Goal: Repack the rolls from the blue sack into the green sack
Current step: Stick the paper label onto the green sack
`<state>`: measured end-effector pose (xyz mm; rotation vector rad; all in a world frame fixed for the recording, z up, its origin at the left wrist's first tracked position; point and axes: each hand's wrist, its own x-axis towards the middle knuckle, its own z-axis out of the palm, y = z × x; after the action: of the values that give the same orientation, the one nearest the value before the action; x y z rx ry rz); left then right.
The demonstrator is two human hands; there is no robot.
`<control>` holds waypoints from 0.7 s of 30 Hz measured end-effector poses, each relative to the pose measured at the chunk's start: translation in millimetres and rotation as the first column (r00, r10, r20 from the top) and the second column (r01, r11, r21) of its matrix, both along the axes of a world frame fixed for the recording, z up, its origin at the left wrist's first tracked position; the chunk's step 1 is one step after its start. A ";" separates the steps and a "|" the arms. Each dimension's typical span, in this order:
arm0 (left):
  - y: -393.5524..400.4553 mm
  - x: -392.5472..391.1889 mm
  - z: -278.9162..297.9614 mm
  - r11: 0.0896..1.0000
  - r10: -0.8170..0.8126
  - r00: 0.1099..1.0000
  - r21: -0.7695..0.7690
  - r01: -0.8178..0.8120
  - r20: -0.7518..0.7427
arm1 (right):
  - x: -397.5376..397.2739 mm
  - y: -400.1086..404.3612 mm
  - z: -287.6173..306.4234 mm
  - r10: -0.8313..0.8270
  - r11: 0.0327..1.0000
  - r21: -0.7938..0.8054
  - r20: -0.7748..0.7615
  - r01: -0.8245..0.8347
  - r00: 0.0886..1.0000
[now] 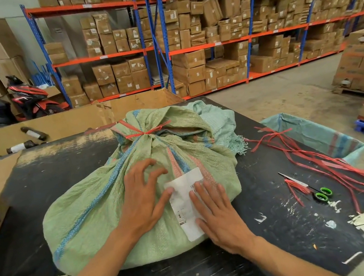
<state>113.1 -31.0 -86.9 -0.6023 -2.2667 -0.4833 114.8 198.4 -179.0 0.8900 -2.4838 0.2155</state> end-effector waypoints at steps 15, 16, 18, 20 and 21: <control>-0.4 2.3 -43.9 0.858 0.363 0.893 -0.468 -0.210 0.266 | -36.5 22.1 16.7 0.020 0.987 0.156 0.170 -0.046 0.985; -3.7 1.9 -39.6 0.866 0.379 0.887 -0.440 -0.239 0.263 | -38.1 25.2 20.7 0.038 0.995 0.086 0.164 -0.052 0.986; -12.0 2.3 -24.7 0.878 0.429 0.883 -0.317 -0.358 0.189 | -44.1 28.7 29.5 -0.018 0.988 -0.145 0.166 0.042 0.986; -20.9 -1.4 -9.4 0.853 0.516 0.849 -0.158 -0.497 0.112 | -56.8 30.0 36.4 -0.148 0.864 -0.402 0.375 0.304 0.915; -27.4 -7.1 -4.3 0.825 0.565 0.814 -0.095 -0.556 0.134 | -65.0 29.7 38.4 -0.139 0.752 -0.475 0.563 0.456 0.815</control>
<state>105.9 -58.4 -91.2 0.1092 -2.4655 -0.1755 49.8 228.2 -140.6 0.1386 -2.6896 1.1709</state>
